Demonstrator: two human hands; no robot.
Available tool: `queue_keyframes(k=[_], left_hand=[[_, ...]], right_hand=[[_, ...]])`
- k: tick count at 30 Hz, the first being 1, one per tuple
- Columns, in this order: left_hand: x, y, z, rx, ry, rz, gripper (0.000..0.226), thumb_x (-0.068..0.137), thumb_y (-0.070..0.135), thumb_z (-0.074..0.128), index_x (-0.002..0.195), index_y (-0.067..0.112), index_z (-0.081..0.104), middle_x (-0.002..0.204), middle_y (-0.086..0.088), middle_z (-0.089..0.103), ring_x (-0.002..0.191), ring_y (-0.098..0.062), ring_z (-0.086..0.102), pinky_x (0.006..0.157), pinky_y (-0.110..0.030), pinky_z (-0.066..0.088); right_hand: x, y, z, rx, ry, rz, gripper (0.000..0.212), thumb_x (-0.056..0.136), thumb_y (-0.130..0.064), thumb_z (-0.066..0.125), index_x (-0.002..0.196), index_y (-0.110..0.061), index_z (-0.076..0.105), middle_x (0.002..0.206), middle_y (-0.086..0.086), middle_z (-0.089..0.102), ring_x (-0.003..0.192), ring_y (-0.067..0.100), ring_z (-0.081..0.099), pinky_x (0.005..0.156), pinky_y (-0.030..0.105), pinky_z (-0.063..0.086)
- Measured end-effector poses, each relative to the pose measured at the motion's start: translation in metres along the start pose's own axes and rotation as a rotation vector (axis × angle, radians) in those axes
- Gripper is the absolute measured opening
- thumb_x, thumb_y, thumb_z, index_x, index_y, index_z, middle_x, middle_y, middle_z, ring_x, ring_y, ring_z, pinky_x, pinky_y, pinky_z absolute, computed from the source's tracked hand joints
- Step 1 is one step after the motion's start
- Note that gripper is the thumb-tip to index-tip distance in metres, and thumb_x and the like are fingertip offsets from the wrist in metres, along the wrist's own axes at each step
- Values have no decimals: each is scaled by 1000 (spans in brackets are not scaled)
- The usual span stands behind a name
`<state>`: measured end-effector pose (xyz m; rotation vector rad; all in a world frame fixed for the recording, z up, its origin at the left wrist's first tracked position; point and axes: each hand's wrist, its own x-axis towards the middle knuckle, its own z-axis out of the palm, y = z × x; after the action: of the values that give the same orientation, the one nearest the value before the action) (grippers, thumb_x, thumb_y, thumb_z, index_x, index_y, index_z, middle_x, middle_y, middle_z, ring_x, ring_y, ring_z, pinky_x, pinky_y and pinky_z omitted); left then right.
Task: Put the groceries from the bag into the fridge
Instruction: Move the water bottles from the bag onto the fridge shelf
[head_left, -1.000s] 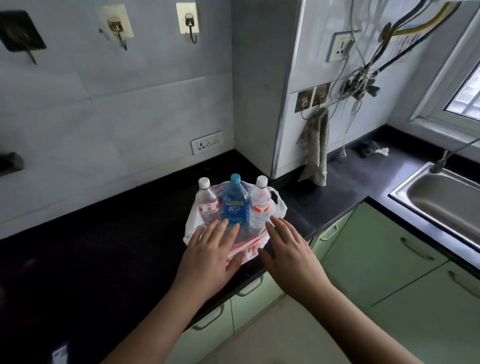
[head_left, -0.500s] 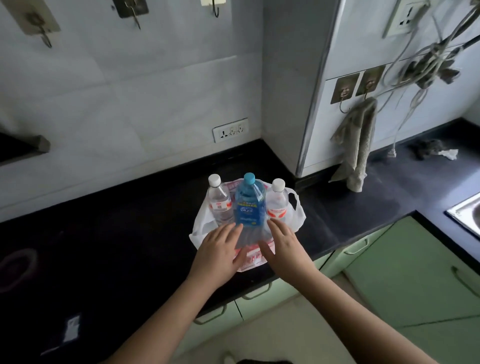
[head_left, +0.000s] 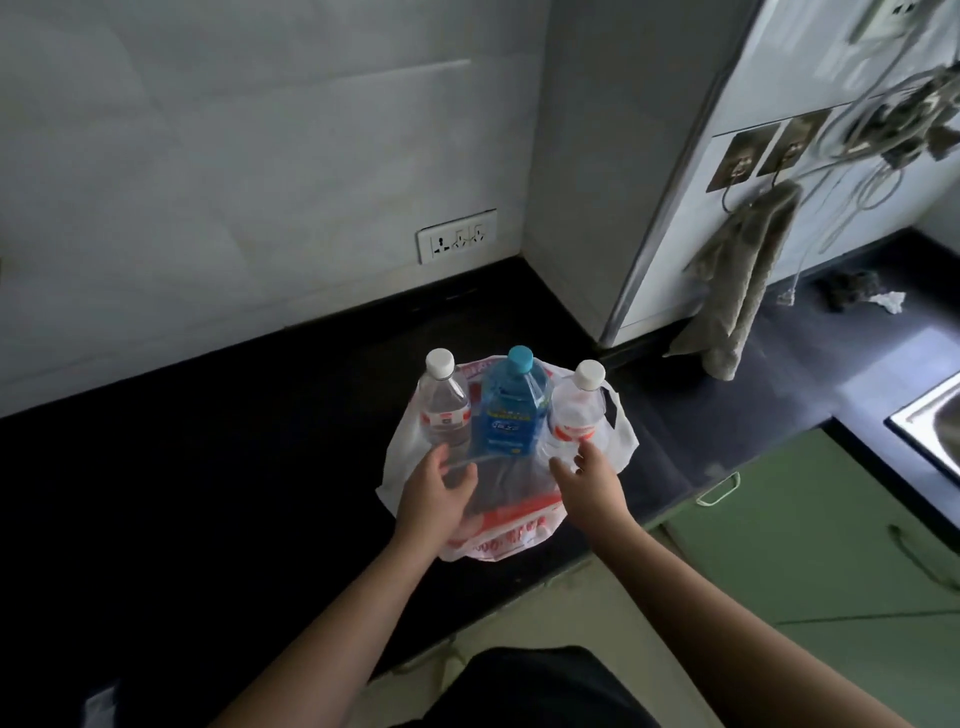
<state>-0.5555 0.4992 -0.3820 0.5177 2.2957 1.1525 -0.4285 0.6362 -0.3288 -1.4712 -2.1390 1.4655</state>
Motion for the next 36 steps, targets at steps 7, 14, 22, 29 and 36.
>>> queue_keyframes(k=[7,14,22,29,36], left_hand=[[26,-13,3,-81,37,-65,49,84,20,75,127,10,53,115,-2,65,95,-10,61,69,-9,41],[44,-14,9,-71,141,-120,62,76,11,82,129,9,51,115,1,60,98,-11,58,79,-23,46],[75,-3,21,-85,226,-109,61,72,23,85,125,21,54,114,9,65,104,-8,62,84,-25,53],[83,7,24,-54,239,-125,41,74,42,80,103,28,57,87,12,64,78,-2,60,57,-15,39],[78,8,20,-2,245,-101,31,77,38,79,98,26,58,82,11,63,78,-3,62,58,-13,38]], right_hand=[[20,12,18,179,93,105,57,89,-12,63,138,-21,37,112,-8,54,97,12,51,90,37,49],[51,28,21,183,115,152,52,81,-11,69,127,-19,45,106,-4,59,93,17,59,87,39,52],[75,39,25,138,97,110,50,73,-26,81,115,-24,53,97,-11,63,91,14,62,81,36,54],[78,48,25,93,123,57,53,70,-37,82,115,-27,55,101,-11,67,90,11,65,77,34,56],[75,45,18,60,99,37,49,73,-31,81,114,-27,56,95,-12,66,87,11,66,74,30,55]])
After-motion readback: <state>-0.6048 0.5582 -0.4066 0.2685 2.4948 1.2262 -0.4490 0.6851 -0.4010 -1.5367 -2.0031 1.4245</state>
